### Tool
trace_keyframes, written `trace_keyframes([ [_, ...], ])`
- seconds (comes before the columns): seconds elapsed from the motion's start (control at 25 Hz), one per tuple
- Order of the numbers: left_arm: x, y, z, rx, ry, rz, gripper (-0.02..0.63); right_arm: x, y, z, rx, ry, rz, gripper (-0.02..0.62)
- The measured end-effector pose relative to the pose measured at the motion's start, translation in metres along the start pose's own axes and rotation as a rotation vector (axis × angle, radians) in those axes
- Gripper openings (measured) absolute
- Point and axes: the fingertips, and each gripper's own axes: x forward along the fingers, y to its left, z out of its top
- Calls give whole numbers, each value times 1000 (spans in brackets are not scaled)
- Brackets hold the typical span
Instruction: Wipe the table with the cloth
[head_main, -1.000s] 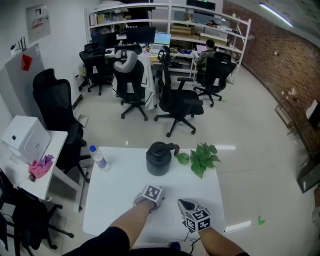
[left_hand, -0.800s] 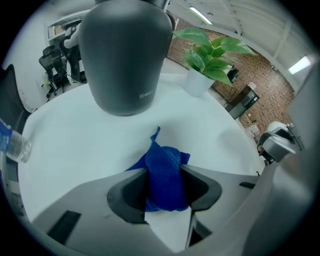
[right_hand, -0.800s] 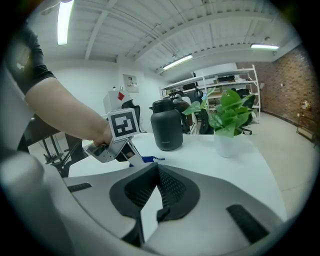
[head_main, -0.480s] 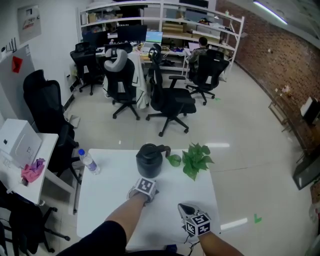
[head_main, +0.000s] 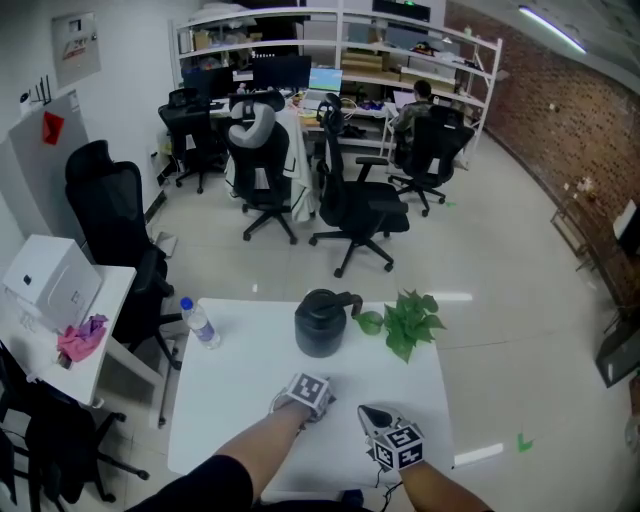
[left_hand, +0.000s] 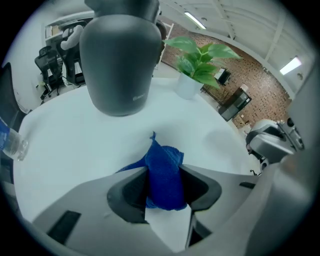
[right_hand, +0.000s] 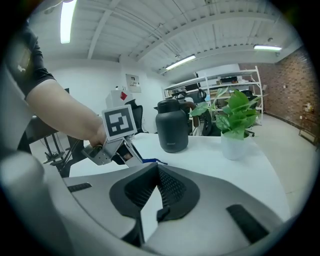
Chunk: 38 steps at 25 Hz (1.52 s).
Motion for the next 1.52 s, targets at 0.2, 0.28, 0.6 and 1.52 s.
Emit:
trace_keyframes([
  [0.2,14,3,11,-23,9,-35,172,-11,-13,-10,1,19,-26,9],
  [0.28,18,8,21,-19,-1,-18,172,-21,-21,-13,10,22,-45,9],
  [0.6,22,23,47,-18,-24,40,170,-59,-47,-19,20,22,-114,9],
  [1.52,22,10,37,-39,-86,-24,170,-30,-16,-20,4,27,-49,9],
])
